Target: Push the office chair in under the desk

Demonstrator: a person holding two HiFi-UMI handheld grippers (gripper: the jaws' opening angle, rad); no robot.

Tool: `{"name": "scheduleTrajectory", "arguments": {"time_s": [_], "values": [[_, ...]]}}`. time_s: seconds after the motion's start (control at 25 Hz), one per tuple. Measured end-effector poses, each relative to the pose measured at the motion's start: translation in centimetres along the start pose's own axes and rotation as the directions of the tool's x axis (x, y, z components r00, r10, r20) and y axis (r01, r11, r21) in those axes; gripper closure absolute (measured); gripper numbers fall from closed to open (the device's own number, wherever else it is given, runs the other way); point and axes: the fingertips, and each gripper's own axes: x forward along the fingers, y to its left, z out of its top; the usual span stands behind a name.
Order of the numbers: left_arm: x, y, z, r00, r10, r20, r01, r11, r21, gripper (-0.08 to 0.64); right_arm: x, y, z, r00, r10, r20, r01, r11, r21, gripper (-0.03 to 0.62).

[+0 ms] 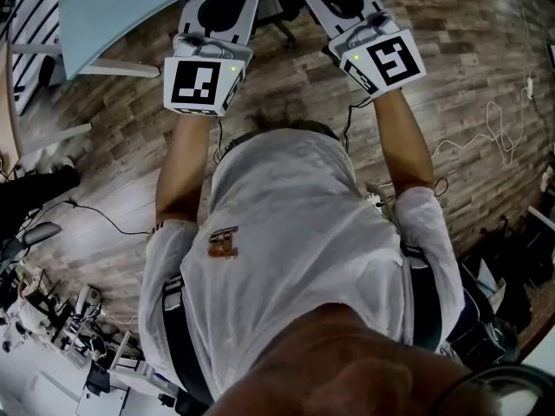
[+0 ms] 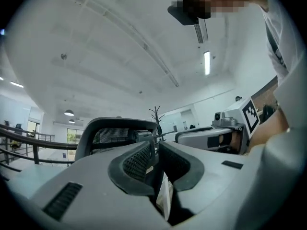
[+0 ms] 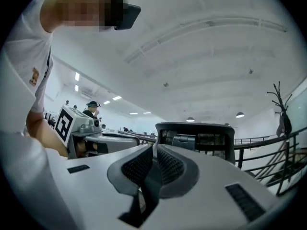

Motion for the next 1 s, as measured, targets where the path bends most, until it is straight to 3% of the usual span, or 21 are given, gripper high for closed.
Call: {"name": "scheduleTrajectory", "arguments": {"time_s": [0.4,1.0], "values": [[-1.3,-0.9,0.0,0.999,-0.031,0.02,0.033,0.996,-0.082,0.539,-0.1,2.9,-0.8,0.998,0.002,0.064,-0.012,0.989,0.148,0.551],[-1.7,-0.7,-1.5,0.998,-0.058,0.012,0.059,0.994,-0.095,0.54,0.6,2.7,-2.1,0.999,-0.007,0.041,0.001,0.987,0.159,0.557]]}}
